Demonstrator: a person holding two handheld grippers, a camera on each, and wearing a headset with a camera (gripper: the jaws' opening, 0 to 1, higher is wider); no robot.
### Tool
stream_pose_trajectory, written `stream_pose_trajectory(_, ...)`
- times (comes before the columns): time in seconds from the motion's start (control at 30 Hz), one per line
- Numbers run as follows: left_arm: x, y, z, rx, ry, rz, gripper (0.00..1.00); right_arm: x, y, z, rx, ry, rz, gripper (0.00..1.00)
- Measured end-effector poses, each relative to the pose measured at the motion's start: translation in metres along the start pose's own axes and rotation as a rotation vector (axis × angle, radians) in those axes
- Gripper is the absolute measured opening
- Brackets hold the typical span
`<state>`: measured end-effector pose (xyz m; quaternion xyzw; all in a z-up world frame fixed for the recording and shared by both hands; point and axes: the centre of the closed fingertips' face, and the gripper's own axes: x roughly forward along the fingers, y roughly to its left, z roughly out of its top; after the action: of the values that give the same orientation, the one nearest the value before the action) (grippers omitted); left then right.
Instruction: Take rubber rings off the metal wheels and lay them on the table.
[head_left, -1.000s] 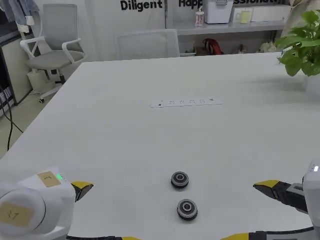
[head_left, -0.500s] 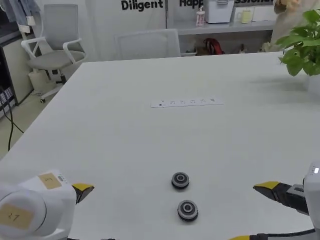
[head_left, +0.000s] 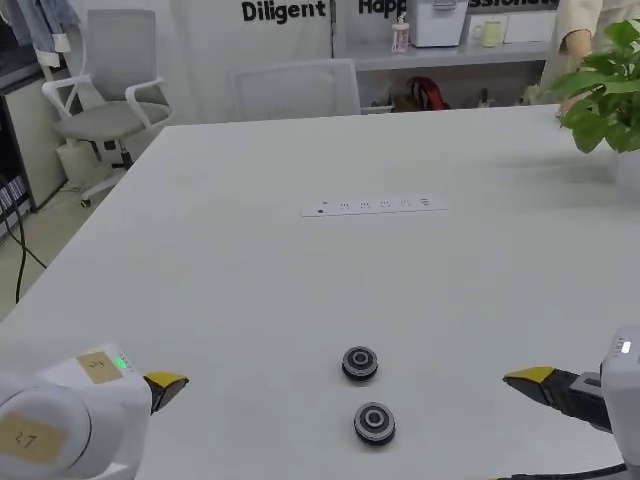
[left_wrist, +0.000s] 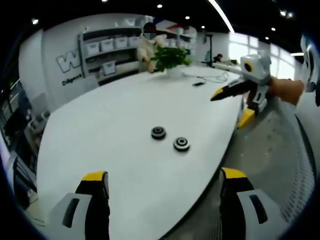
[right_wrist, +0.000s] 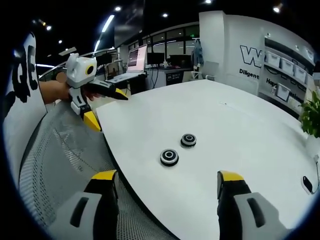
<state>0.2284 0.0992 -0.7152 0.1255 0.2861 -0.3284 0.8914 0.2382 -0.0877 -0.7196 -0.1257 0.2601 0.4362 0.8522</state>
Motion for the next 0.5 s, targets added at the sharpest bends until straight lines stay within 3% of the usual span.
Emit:
stream_pose_trajectory(0.23,0.0001,0.0005,0.0009,-0.009,-0.002,-0.003,0.93,0.0007,0.0000,-0.0011,-0.009,0.007,0.007,0.77)
stream_pose_trajectory(0.5,0.0011,-0.0012,0.0035,0.020,-0.001,-0.009,0.92,0.0004,-0.0074,0.0020,-0.006,-0.005,0.001,0.77)
